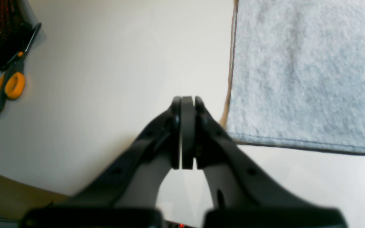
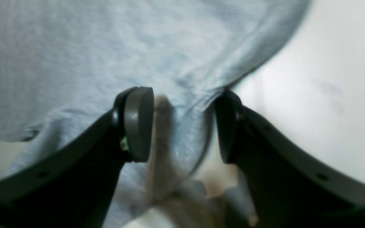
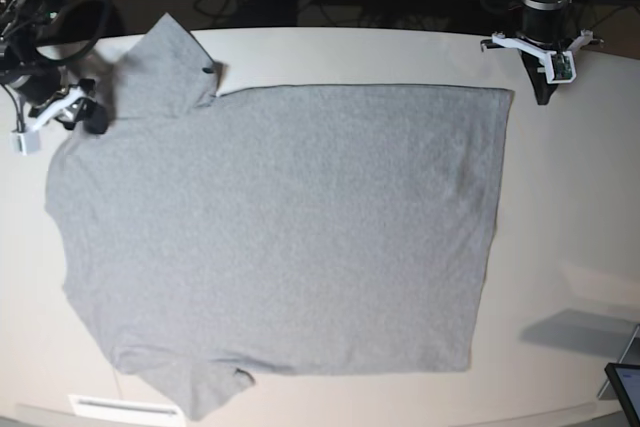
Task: Fold the T-shirt properly
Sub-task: 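Lower both grippers and pinch the shirt's shoulder edges, then drag the shoulder edges with both grippers toward the hem, folding the collar side over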
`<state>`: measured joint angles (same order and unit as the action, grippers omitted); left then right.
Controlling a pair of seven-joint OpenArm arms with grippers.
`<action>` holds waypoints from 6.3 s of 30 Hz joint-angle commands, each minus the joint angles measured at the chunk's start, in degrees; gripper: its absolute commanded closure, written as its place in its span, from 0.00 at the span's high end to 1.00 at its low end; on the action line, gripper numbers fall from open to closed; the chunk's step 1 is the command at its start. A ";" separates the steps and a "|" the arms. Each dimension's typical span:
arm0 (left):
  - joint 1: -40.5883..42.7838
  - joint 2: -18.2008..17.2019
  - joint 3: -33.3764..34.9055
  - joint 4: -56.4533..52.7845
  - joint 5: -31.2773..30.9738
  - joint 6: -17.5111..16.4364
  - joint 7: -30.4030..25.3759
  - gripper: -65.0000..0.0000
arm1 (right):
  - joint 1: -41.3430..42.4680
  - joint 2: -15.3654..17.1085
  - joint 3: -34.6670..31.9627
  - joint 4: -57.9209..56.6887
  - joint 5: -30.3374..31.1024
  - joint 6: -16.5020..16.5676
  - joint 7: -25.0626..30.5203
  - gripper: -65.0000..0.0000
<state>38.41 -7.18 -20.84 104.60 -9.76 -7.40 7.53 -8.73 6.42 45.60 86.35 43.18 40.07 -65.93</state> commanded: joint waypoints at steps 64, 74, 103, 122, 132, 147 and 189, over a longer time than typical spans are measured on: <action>-3.64 -2.97 -10.41 -10.57 -53.32 -9.17 28.29 0.41 | 0.25 1.37 0.15 0.29 -1.82 -0.07 -2.07 0.01; -5.58 -2.53 -10.15 -10.57 -53.41 -9.17 28.38 0.43 | 0.16 1.37 0.15 0.29 -1.82 -0.07 -2.07 0.01; -9.62 -1.83 -1.97 -16.29 -53.23 -9.17 28.38 0.38 | 0.16 1.37 0.15 0.20 -1.82 -0.07 -2.07 0.01; -9.62 -2.09 -2.06 -13.56 -53.32 -9.17 28.38 0.00 | 0.42 2.86 0.07 0.73 -1.73 -0.07 -2.07 0.00; -10.06 -2.09 -2.06 -3.98 -53.32 -9.08 28.38 0.00 | 3.06 6.38 0.07 0.82 -1.46 -0.07 -4.79 0.00; -12.88 -1.66 -6.37 -3.72 -53.49 -9.00 28.38 0.00 | 10.27 9.98 -5.30 0.82 -1.46 -0.07 -9.98 0.00; -23.78 -0.78 -6.37 -3.45 -62.20 -0.21 34.71 0.00 | 26.62 14.38 -14.62 -6.13 -1.46 -0.07 -10.24 0.00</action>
<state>14.63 -7.18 -26.72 100.40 -71.00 -7.40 43.48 16.14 19.77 30.83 79.26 40.53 39.88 -77.47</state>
